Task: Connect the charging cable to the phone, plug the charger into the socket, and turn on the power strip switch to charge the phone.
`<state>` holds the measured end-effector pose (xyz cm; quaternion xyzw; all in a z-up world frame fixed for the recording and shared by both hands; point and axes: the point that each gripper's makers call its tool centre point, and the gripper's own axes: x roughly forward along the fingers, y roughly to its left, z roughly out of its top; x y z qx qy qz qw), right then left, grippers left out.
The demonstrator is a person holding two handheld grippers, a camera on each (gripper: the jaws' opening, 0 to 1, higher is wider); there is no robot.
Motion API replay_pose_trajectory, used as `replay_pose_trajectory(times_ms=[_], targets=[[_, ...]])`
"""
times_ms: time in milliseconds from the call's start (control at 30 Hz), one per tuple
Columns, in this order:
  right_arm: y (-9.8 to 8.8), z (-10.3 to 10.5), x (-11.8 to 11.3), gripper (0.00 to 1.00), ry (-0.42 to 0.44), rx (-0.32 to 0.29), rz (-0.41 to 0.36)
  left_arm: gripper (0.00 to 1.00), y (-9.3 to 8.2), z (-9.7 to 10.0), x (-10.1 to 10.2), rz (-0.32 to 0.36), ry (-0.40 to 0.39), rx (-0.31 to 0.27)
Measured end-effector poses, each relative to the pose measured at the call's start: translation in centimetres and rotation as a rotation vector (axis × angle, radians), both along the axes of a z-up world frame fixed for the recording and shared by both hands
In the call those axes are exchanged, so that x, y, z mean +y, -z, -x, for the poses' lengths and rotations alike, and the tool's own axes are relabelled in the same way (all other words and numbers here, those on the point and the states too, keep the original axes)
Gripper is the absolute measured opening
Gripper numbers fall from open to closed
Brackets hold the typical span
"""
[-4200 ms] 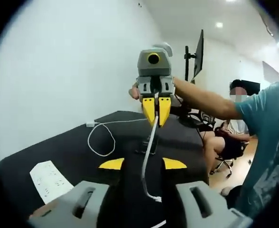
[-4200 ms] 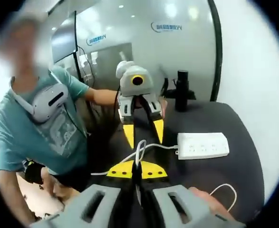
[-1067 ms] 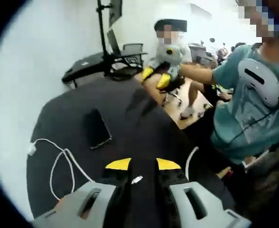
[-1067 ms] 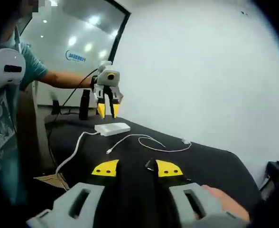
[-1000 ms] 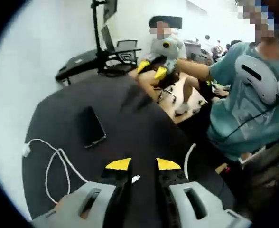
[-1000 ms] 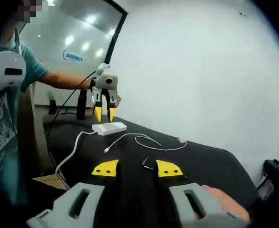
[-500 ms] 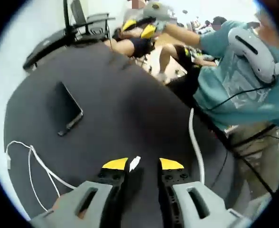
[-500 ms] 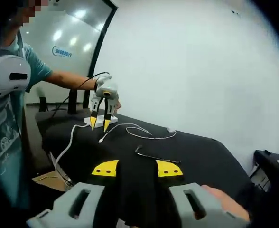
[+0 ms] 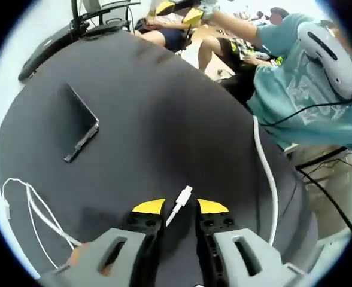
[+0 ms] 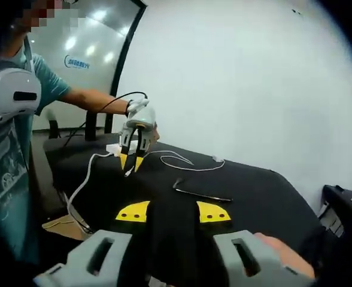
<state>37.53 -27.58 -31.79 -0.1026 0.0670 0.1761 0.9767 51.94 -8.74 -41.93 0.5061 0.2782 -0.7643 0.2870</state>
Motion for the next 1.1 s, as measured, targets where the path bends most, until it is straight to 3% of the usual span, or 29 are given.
replay_pose_trajectory(times_ms=[467, 733, 1033, 1100], targets=[[0.4, 0.1, 0.0, 0.26, 0.006, 0.000, -0.010, 0.07, 0.3, -0.7, 0.3, 0.014, 0.004, -0.036], [0.9, -0.1, 0.1, 0.26, 0.004, -0.007, -0.031, 0.04, 0.0, -0.9, 0.7, 0.107, -0.105, -0.059], [0.9, -0.4, -0.2, 0.26, -0.002, -0.027, -0.058, 0.02, -0.4, -2.0, 0.1, 0.268, -0.246, -0.153], [0.9, -0.7, -0.3, 0.26, -0.007, -0.034, -0.070, 0.02, -0.7, -2.8, -0.7, 0.316, -0.331, -0.179]])
